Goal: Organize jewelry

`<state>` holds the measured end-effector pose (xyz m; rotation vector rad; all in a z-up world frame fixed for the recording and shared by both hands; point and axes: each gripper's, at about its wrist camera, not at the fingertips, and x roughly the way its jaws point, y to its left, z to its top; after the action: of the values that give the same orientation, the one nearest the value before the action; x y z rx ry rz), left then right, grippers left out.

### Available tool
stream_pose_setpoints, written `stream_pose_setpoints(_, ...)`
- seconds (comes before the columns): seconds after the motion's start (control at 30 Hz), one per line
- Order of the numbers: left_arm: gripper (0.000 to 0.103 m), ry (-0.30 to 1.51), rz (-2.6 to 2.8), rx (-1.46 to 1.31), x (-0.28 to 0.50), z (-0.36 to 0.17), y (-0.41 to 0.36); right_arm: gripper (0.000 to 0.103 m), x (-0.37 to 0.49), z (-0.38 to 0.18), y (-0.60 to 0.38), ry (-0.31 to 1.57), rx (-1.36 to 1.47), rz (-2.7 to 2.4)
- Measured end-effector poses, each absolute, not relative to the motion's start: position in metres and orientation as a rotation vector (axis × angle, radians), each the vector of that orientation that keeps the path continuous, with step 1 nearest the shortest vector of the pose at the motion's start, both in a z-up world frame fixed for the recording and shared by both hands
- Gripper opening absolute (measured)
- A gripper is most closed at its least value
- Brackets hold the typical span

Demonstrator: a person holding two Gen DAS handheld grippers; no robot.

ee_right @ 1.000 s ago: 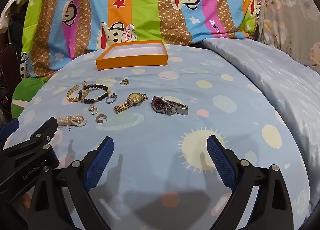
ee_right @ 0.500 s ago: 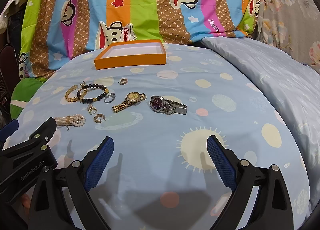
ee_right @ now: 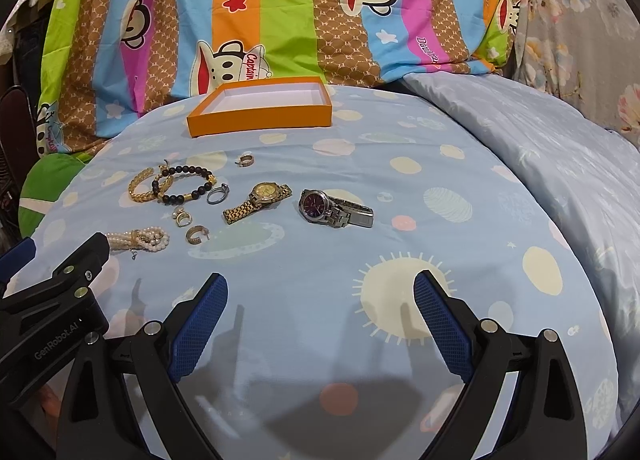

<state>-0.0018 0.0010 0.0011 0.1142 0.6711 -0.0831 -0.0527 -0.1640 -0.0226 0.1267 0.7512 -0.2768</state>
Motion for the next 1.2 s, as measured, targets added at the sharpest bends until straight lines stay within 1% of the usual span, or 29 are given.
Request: stream_pose_setpoints(1.2,0.098,0.674,-0.083,0.112,-0.0019,0.0003,0.0004,0.092,-0.0513,-0.0231,-0.1648,0.758,0.133,-0.273)
